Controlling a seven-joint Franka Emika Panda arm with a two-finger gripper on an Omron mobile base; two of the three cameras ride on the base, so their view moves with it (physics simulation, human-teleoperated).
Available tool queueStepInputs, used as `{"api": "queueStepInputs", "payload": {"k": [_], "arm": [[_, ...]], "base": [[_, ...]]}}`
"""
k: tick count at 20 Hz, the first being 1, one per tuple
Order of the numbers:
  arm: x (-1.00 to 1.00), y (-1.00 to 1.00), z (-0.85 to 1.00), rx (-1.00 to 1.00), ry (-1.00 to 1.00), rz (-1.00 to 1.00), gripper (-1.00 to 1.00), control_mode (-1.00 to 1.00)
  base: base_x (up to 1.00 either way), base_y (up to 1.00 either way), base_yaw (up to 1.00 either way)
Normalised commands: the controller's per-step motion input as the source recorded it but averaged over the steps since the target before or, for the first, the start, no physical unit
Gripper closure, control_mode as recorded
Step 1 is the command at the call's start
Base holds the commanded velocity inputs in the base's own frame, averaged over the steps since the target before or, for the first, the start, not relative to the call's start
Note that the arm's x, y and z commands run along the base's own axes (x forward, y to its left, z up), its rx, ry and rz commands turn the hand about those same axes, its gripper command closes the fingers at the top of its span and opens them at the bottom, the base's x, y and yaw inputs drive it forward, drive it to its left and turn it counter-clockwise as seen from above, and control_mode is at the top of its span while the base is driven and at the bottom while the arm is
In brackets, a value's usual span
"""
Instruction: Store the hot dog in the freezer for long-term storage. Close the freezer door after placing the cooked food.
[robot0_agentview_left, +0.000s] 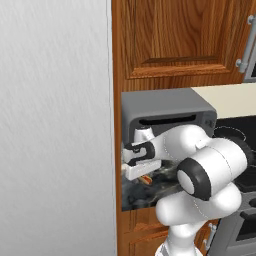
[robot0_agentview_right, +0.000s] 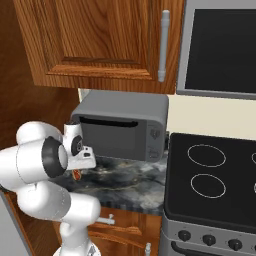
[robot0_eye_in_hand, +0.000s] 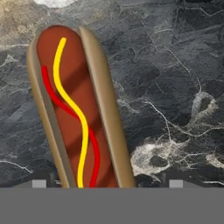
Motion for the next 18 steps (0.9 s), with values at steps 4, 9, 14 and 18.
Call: {"api": "queueStepInputs", "payload": {"k": [4, 9, 14, 18], "arm": [[0.0, 0.0, -0.17, 0.0, 0.02, 0.0, -1.0, -1.0], [-0.22, 0.0, -0.11, 0.0, -0.05, 0.0, -1.0, -1.0], [-0.36, 0.03, -0.14, 0.0, -0.12, 0.0, 1.0, -1.0], [-0.28, 0.09, -0.2, 0.0, -0.08, 0.0, 1.0, -1.0]], "base": [[0.0, 0.0, 0.0], [0.0, 0.0, 0.0], [0.0, 0.0, 0.0], [0.0, 0.0, 0.0]]}}
